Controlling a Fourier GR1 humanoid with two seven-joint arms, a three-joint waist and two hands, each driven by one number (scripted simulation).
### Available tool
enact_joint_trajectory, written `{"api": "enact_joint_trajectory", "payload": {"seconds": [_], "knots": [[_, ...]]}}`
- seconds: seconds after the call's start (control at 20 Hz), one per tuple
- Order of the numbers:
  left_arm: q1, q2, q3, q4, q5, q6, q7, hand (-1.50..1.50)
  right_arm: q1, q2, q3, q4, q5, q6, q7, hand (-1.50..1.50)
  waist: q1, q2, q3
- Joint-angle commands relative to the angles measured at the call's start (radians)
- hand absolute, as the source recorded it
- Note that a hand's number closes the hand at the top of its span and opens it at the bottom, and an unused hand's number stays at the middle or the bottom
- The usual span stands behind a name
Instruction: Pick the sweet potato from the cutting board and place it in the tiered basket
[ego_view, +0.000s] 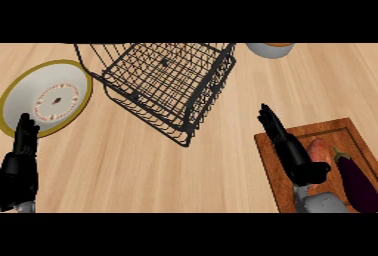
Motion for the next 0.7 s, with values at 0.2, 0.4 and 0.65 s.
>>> {"api": "enact_joint_trajectory", "payload": {"seconds": [0.2,0.4,0.65], "knots": [[0.086,-0.051,-0.068,0.073,0.022,-0.046,0.070,0.00,-0.001,-0.186,-0.373,-0.091,0.054,-0.329,0.054,1.50,-0.127,-0.031,-0.007],[0.116,-0.116,-0.097,0.074,0.056,-0.042,0.101,0.00,0.084,-0.113,-0.615,0.012,-0.001,-0.628,0.161,-1.50,-0.219,-0.030,-0.003],[0.091,-0.137,-0.164,0.079,0.028,-0.072,0.121,0.00,0.228,-0.003,-0.678,-0.270,0.000,-0.804,0.131,-1.50,-0.112,-0.032,-0.002]]}}
